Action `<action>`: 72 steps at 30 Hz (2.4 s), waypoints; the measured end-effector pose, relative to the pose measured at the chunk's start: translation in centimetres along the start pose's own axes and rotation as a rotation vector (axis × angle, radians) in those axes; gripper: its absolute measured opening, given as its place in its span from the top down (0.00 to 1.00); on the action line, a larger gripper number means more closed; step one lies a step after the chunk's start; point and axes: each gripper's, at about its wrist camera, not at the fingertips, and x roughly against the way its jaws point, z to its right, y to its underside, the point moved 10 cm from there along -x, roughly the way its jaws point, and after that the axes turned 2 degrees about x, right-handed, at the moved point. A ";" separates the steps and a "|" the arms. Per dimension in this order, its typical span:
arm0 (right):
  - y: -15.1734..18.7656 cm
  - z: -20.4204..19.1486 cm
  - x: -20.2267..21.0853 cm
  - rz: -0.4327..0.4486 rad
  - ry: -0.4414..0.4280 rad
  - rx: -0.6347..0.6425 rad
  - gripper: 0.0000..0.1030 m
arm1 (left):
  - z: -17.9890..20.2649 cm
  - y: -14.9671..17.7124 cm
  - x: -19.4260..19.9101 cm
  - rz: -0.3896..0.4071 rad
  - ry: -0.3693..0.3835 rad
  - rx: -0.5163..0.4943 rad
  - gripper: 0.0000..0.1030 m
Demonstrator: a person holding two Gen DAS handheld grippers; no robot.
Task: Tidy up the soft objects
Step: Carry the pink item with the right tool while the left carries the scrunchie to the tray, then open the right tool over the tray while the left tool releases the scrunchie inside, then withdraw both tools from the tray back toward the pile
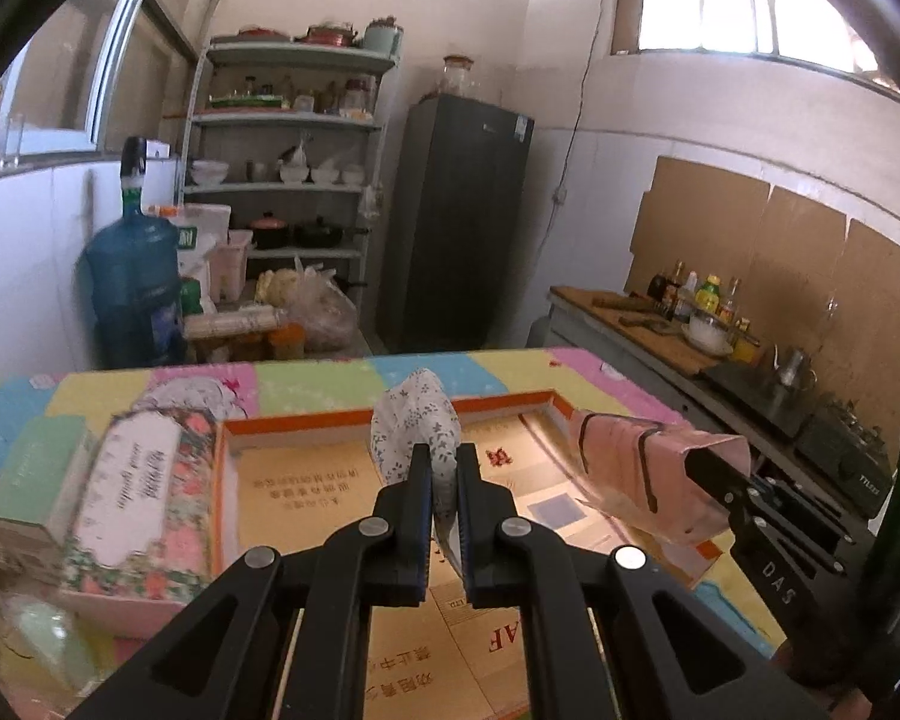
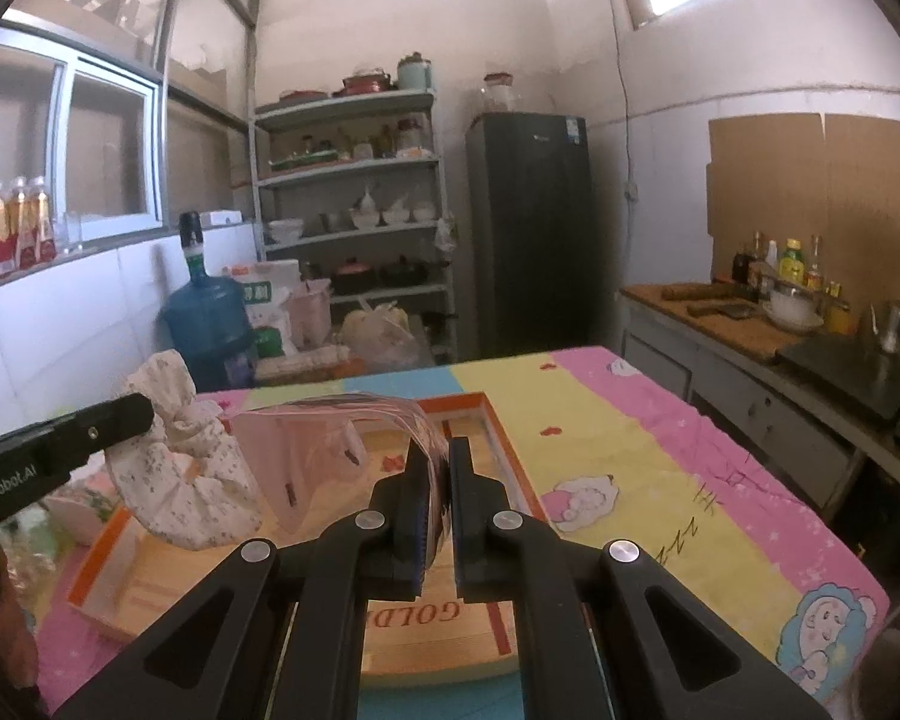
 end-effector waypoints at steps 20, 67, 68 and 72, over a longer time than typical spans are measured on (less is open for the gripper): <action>2.0 -0.8 -3.5 -0.129 -0.076 -0.007 0.40 | -1.9 3.0 -3.9 -0.115 -0.047 0.053 0.35; 0.5 -14.1 6.2 -0.055 -0.183 0.084 0.39 | -10.1 2.1 13.4 0.061 -0.258 0.016 0.35; 0.5 -14.6 6.4 -0.053 -0.186 0.088 0.39 | -10.4 2.2 13.8 0.064 -0.260 0.018 0.35; 0.4 -16.5 7.2 -0.046 -0.199 0.103 0.39 | -11.7 2.5 15.2 0.073 -0.268 0.026 0.35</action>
